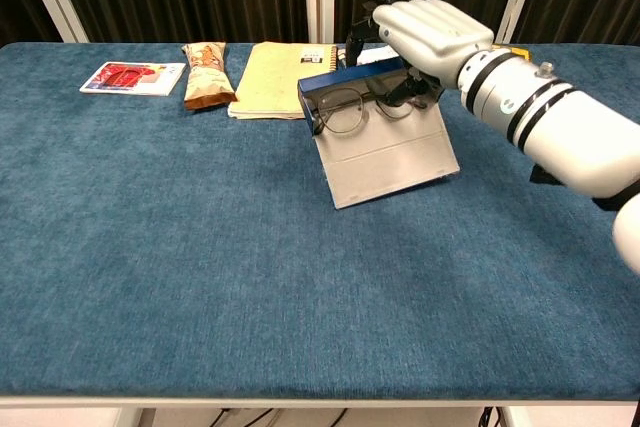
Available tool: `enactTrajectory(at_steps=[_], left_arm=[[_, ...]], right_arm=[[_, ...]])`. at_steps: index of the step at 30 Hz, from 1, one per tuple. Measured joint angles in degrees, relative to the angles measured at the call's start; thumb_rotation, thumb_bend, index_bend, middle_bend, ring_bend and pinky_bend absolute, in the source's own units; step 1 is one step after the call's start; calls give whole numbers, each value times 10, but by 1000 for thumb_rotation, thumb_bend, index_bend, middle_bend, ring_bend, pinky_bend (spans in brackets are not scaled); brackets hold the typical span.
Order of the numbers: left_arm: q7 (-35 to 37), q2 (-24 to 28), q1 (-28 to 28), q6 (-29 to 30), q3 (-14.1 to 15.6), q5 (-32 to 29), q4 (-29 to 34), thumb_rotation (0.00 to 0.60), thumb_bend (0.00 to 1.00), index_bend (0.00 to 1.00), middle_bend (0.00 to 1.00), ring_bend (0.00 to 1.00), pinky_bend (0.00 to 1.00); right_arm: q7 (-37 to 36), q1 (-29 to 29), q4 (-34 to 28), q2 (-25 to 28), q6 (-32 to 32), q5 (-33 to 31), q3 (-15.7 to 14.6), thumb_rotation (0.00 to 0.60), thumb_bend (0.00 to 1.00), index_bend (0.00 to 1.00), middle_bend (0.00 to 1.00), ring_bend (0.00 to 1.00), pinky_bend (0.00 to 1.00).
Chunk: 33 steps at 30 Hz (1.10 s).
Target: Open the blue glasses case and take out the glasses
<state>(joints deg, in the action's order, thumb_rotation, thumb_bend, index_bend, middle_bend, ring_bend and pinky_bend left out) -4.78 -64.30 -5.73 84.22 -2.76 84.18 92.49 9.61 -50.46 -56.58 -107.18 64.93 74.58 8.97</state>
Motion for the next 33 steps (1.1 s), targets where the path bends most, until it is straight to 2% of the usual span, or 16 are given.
enactTrajectory(at_steps=[4,8,10,14,15,17,22,26,28,30,33], left_arm=[[0,0,0,0,0,0,0,600,566,444,414,205,252],[-1,0,0,0,0,0,0,600,566,444,414,205,252],[-1,0,0,0,0,0,0,600,566,444,414,205,252],[-1,0,0,0,0,0,0,600,566,444,414,204,252],[-1,0,0,0,0,-1,0,600,566,444,414,205,252],[0,0,0,-1,0,-1,0,600,566,444,414,204,252],[-1,0,0,0,0,-1,0,600,566,444,414,205,252],[-2,0,-1,-1,0,-1,1,600,565,444,414,205,252],[-3,0,0,0,0,0,1,600,566,444,414,204,252],[-3,0,0,0,0,0,1,600,567,444,414,204,252],[-3,0,0,0,0,0,1,600,566,444,414,205,252]], right_arm=[[-24,7,61,-41,5,16,3,600,477,673,292,0,0],[-28,4,70,-45,-31,7,11,600,447,643,289,0,0],[-19,0,67,-43,-63,-8,20,600,401,538,268,0,0],[13,-9,47,-28,-126,-50,40,600,325,124,158,0,0],[21,-10,33,-20,-138,-63,45,600,319,57,136,0,0],[32,-11,8,-6,-148,-76,52,600,312,8,111,0,0],[45,1,-85,46,-150,-89,60,600,308,11,112,0,0],[27,26,-172,93,-136,-73,50,600,308,158,183,0,0],[7,42,-216,122,-133,-58,34,600,308,219,210,0,0],[-13,57,-245,146,-133,-41,11,600,287,236,220,0,0],[-21,73,-249,152,-134,-26,-15,600,240,262,224,0,0]])
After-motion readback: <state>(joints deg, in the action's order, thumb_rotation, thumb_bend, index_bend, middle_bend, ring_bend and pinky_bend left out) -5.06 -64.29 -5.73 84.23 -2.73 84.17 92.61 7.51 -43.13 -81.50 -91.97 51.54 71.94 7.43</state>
